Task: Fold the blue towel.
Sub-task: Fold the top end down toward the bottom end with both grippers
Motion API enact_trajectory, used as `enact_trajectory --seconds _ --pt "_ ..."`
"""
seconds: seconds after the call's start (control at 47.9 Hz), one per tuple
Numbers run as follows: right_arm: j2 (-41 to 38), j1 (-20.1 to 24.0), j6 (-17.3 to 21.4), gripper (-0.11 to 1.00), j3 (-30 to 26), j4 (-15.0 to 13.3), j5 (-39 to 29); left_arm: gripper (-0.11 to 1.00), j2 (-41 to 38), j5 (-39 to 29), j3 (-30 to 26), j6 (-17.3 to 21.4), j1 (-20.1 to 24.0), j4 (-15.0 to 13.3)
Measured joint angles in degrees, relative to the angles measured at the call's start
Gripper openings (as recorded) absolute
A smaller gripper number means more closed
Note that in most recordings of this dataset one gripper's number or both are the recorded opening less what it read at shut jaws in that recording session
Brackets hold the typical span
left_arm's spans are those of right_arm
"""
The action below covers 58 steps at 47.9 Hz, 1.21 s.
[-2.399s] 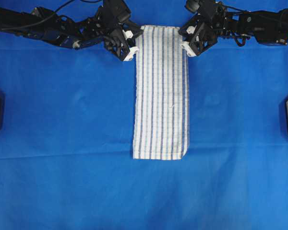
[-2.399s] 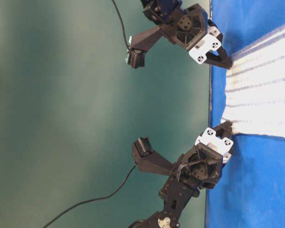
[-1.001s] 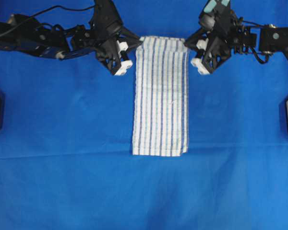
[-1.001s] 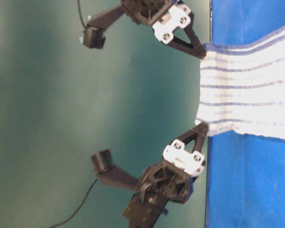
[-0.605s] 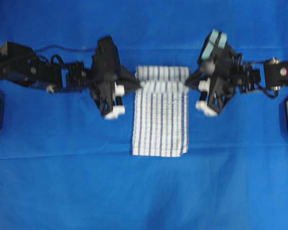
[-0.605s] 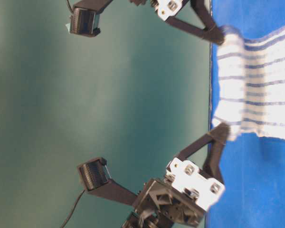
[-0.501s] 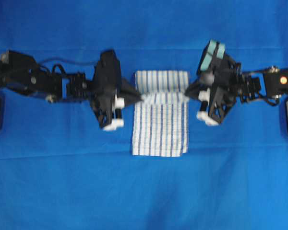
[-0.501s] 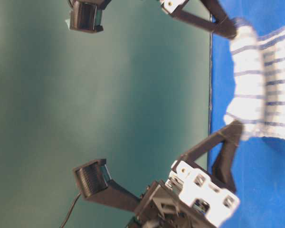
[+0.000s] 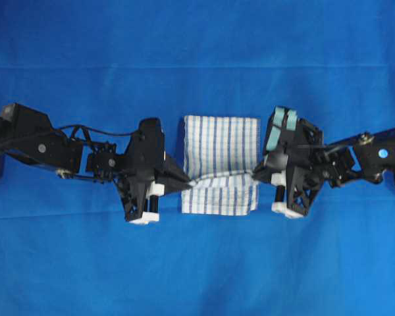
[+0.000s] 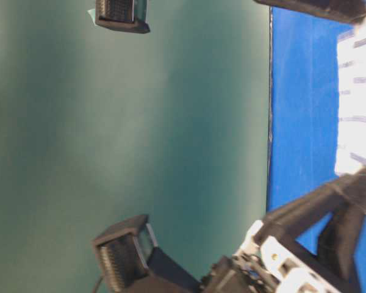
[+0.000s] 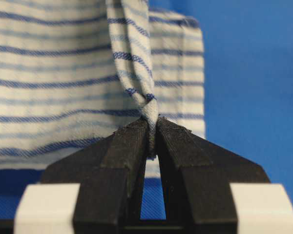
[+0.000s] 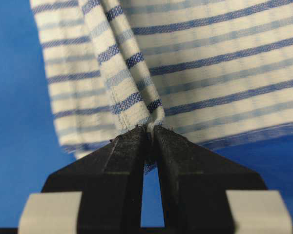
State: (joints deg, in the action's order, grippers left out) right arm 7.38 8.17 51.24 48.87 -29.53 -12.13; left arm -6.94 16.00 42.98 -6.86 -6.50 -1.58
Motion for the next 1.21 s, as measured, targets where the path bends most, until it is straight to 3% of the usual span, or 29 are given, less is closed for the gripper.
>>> enact_trajectory --seconds 0.605,0.668,0.855,0.918,1.085,1.21 --pt "-4.66 0.53 0.09 0.11 -1.85 1.67 -0.09 0.05 -2.9 0.0 -0.53 -0.18 -0.26 0.0" --pt "-4.92 0.62 0.09 0.13 -2.02 1.76 -0.18 0.12 -3.16 0.0 -0.53 -0.18 -0.18 0.0" --pt "-4.92 1.14 0.18 0.63 -2.37 1.85 -0.18 0.65 -3.43 0.0 -0.53 -0.18 -0.09 -0.09" --pt "-4.92 1.41 0.18 0.65 -2.55 1.85 -0.09 0.8 -3.43 0.0 -0.53 -0.18 -0.09 -0.09" --pt "-4.57 2.02 0.09 0.61 -3.25 1.85 -0.26 0.7 -2.99 -1.23 -0.53 -0.09 0.09 -0.09" --pt "-1.93 2.11 -0.18 0.61 -3.34 1.67 -2.11 0.69 0.26 -5.01 -0.44 0.26 0.44 0.0"
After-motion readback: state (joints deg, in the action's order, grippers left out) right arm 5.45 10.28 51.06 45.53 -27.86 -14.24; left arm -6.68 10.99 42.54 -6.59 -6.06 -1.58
